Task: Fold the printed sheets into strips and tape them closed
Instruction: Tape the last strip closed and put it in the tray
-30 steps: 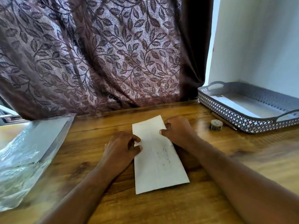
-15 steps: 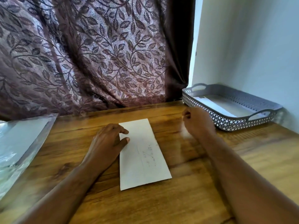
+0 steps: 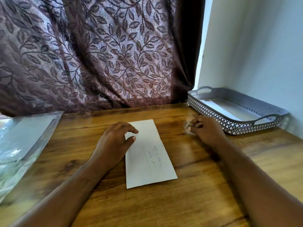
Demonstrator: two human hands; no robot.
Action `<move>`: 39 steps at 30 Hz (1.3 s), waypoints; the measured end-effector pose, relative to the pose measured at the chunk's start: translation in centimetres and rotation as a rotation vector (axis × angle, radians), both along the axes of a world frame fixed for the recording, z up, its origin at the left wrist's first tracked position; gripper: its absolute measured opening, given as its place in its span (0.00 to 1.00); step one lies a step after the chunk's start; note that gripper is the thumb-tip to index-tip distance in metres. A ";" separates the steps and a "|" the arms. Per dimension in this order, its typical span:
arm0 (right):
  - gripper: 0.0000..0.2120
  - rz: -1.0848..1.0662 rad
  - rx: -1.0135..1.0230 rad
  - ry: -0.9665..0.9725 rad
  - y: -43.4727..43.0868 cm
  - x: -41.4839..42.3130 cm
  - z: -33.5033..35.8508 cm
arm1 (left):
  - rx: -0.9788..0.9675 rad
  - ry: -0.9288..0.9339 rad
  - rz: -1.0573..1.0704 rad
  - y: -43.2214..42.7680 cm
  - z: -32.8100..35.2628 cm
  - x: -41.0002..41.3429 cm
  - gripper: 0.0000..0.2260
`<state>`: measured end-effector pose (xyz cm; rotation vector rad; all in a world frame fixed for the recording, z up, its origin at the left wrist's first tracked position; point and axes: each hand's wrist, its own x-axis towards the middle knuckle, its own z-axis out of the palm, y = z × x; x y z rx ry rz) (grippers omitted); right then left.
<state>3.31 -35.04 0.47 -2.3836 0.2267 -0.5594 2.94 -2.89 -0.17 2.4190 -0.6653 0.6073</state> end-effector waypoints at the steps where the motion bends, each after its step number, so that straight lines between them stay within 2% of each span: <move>1: 0.09 0.102 0.162 -0.010 1.0 -0.2 0.3 | -0.040 0.003 -0.010 0.1 0.0 -0.1 0.09; 3: 0.10 0.280 0.347 -0.015 3.3 -0.8 0.6 | -0.142 0.026 -0.034 0.0 0.1 -0.2 0.09; 6: 0.11 0.505 0.426 -0.020 6.3 -1.2 0.3 | -0.285 0.119 -0.074 -0.4 0.1 -0.4 0.12; 10: 0.12 0.684 0.277 -0.015 8.3 -1.4 0.0 | -0.333 0.202 -0.164 -0.8 0.2 -0.8 0.22; 13: 0.12 0.754 0.229 -0.031 9.1 -1.1 -0.1 | -0.288 0.200 -0.188 -0.8 -0.1 -0.9 0.23; 20: 0.12 0.828 0.138 -0.068 9.3 -1.0 -0.1 | -0.379 0.239 -0.176 -1.0 -0.1 -0.9 0.20; 24: 0.11 0.841 0.122 -0.086 9.3 -1.0 -0.1 | -0.355 0.252 -0.168 -0.9 -0.1 -0.7 0.16; 28: 0.09 0.879 0.192 -0.069 9.1 -1.1 -0.1 | -0.391 0.270 -0.179 -0.9 -0.1 -0.6 0.13; 33: 0.09 0.903 0.267 -0.049 9.1 -1.0 -0.2 | -0.540 0.419 -0.188 -0.8 -0.1 -0.3 0.06; 39: 0.08 0.903 0.298 -0.001 9.1 -0.8 -0.6 | -0.488 0.415 -0.146 -0.6 -0.5 0.0 0.02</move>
